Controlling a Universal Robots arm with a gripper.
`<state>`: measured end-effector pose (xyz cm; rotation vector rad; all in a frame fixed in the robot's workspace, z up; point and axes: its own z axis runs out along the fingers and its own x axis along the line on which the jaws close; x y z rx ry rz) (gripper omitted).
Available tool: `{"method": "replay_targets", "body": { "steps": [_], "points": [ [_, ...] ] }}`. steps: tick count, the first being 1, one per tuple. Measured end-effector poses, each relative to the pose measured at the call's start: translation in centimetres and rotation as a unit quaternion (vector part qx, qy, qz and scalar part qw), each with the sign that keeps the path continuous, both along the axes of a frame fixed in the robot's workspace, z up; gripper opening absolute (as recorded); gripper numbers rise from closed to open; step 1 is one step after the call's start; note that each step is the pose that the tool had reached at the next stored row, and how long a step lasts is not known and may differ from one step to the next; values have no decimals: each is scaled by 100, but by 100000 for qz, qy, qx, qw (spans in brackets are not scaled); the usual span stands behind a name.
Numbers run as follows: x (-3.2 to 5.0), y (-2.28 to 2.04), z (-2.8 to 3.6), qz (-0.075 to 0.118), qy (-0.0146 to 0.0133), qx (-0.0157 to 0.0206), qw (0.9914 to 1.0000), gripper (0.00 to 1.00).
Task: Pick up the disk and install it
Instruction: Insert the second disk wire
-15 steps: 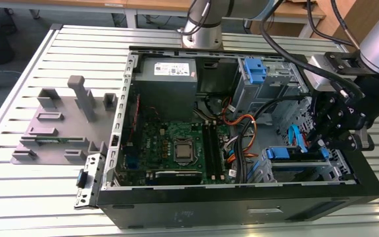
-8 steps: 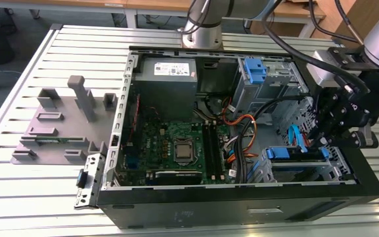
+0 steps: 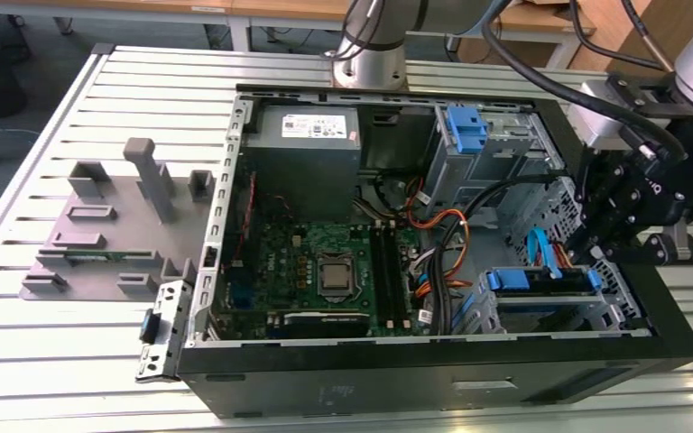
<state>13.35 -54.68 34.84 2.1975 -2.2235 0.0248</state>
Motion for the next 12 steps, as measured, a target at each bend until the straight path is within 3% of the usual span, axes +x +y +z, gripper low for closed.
{"method": "replay_targets", "body": {
  "steps": [8,10,12],
  "points": [
    [0,0,4,-2,1,-16,100000,23],
    [0,0,4,-1,0,-14,100000,11],
    [0,0,5,-1,0,-15,100000,11]
  ]
}}
